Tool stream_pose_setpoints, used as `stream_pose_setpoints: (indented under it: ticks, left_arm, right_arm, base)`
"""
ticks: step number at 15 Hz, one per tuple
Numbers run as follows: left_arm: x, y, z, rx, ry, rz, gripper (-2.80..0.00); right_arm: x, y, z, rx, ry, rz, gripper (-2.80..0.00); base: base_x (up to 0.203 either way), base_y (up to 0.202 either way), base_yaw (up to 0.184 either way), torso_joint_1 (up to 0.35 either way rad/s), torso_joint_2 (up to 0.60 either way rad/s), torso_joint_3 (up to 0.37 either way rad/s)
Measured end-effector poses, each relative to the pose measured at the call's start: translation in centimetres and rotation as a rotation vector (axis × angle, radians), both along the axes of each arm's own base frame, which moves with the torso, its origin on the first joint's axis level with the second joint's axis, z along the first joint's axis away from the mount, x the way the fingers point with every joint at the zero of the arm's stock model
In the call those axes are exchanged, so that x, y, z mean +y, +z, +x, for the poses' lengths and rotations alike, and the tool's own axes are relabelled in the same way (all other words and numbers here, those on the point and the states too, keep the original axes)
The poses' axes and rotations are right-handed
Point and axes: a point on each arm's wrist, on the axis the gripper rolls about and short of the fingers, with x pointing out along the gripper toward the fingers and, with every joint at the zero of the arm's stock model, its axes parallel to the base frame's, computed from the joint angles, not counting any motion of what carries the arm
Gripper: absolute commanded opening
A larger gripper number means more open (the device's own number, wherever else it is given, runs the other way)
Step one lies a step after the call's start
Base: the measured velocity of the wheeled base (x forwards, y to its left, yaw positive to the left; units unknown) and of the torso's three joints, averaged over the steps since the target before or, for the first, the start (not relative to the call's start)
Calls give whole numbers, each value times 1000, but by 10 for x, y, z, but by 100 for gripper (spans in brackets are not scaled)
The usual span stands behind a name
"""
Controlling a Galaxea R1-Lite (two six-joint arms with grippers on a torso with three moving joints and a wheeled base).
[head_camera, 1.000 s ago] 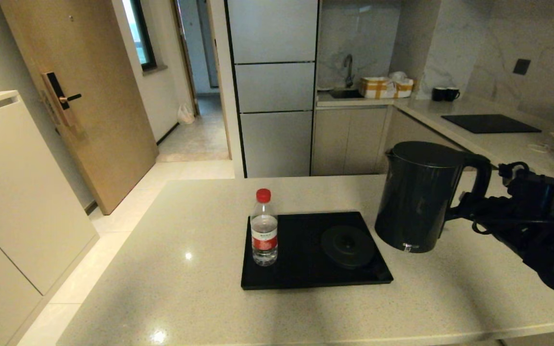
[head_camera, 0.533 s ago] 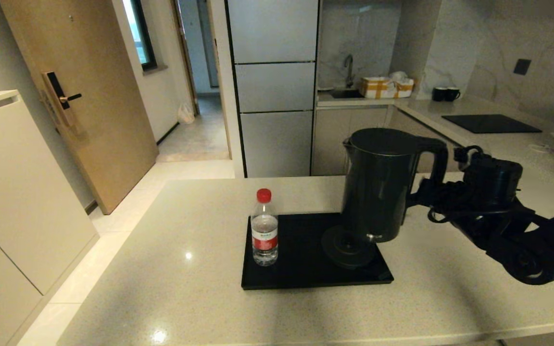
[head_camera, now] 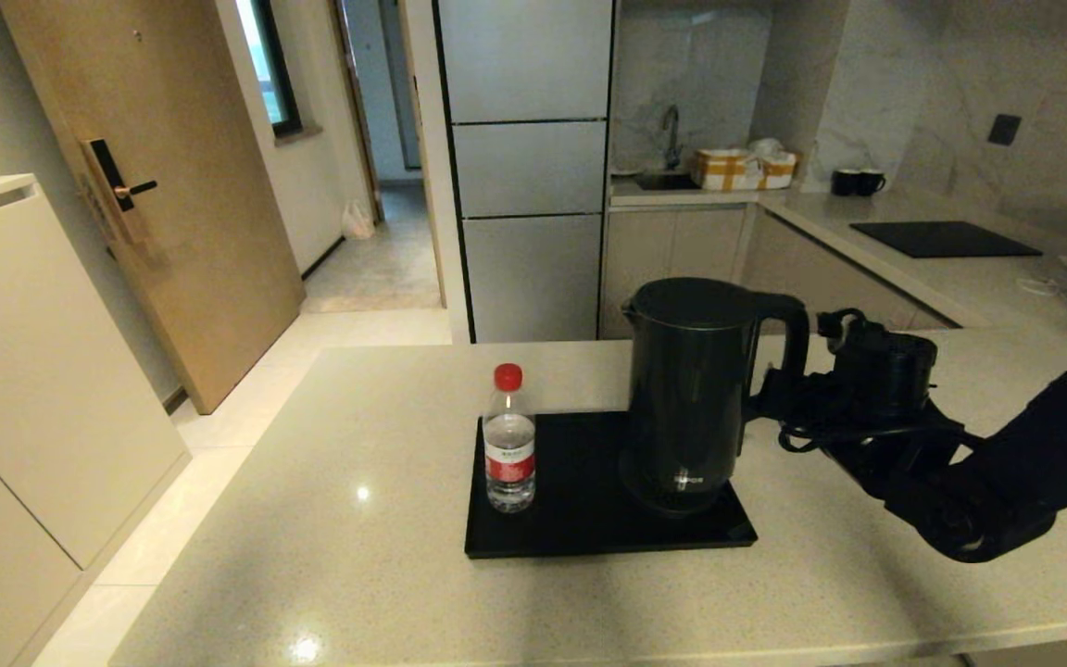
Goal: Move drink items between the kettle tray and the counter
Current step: Return the kettle to its original position
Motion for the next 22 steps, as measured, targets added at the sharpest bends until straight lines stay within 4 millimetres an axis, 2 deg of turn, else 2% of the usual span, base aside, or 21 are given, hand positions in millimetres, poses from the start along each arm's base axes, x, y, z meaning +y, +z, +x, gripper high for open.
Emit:
stream_pose_setpoints:
  ticks: [4, 8, 13, 18, 22]
  left_arm:
    - [0, 0, 0, 0, 0, 0, -280]
    - [0, 0, 0, 0, 0, 0, -280]
    - [0, 0, 0, 0, 0, 0, -280]
    - [0, 0, 0, 1, -1, 0, -280]
    - [0, 0, 0, 1, 0, 0, -280]
  right_arm:
    - [3, -25, 14, 27, 3, -13, -280]
    - [5, -36, 16, 52, 2, -18, -280]
    - [11, -39, 9, 70, 18, -31, -280]
    - [13, -33, 2, 37, 21, -71, -280]
    - [14, -42, 3, 58, 29, -74, -280]
  base:
    - [0, 0, 0, 0, 0, 0]
    - [0, 0, 0, 0, 0, 0]
    - [0, 0, 0, 0, 0, 0]
    - [0, 0, 0, 0, 0, 0]
    - [0, 0, 0, 0, 0, 0]
